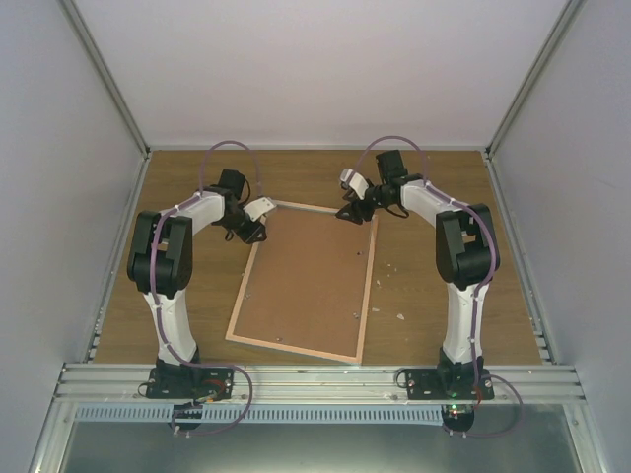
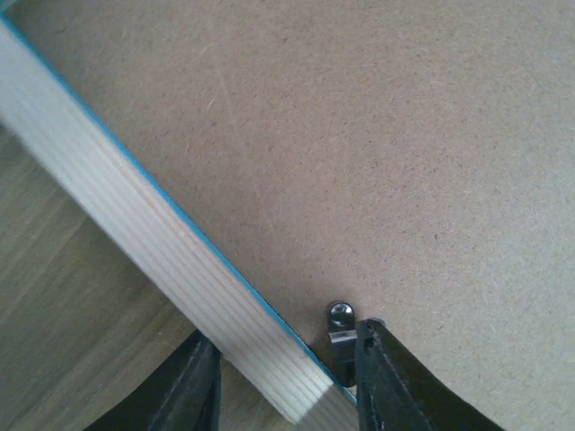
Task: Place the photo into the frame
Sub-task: Install the photo frame at the center of the board.
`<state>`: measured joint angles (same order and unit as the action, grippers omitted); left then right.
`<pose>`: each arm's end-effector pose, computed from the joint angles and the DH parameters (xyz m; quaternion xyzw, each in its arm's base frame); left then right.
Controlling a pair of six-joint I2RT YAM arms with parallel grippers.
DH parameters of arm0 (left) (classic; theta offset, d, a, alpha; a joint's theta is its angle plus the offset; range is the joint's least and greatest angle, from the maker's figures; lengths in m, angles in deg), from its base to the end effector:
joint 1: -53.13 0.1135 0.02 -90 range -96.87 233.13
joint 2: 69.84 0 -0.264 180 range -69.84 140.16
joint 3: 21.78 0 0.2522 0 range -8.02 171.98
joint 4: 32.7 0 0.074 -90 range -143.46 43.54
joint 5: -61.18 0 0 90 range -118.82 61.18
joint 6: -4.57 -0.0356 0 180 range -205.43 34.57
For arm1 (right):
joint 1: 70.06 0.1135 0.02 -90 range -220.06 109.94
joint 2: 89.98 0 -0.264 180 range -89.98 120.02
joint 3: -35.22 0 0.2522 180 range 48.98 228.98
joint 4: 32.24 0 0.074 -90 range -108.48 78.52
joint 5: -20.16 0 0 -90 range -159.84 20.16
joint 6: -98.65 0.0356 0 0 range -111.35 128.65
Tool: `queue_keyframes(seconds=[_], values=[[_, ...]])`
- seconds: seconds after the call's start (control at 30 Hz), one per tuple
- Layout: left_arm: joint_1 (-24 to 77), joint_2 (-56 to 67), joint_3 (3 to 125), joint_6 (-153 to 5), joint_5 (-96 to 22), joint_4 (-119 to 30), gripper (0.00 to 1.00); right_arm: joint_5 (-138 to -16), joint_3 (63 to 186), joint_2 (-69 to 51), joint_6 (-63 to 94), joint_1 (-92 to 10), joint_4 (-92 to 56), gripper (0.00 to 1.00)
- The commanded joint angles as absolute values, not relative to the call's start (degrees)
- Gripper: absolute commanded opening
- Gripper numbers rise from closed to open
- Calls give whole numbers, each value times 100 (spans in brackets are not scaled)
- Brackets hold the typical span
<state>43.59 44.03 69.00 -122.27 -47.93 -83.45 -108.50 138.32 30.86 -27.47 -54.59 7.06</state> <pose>0.3815 -0.0759 0.1526 0.4059 0.8883 -0.1270 0.1735 0.4287 0.1417 0.1779 -0.4783 0.7738 0.2643 0.3202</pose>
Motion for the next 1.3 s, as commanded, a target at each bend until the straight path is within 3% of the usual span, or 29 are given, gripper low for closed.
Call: queue_keyframes(seconds=[0.0, 0.2, 0.23, 0.37, 0.57, 0.9, 1.07, 1.27], values=[[4374, 4409, 6757, -12536, -4275, -8094, 32, -10839, 13832, 2850, -2646, -5542, 727, 68], [4363, 4326, 6768, -12426, -4403, -8100, 25, -10695, 13813, 2719, -2359, -5573, 839, 68], [4364, 4313, 6760, -12354, -4441, -8100, 26, -10652, 13804, 2664, -2268, -5586, 875, 68], [4406, 4212, 6720, -12064, -4729, -8071, 48, -10649, 13709, 2400, -2005, -5751, 1172, 69], [4748, 4179, 6885, -11473, -5335, -8005, 50, -10543, 12669, 1678, -2662, -5906, 1556, 71], [5186, 3905, 6569, -11020, -6054, -7620, 49, -9833, 11462, 1049, -2444, -5969, 1930, 43], [5721, 3732, 6494, -10960, -6432, -7522, 46, -9849, 11042, 616, -2371, -6080, 2041, 41], [5893, 3631, 6200, -11379, -5834, -7451, 40, -9717, 10485, 483, -2364, -6074, 1999, 35]])
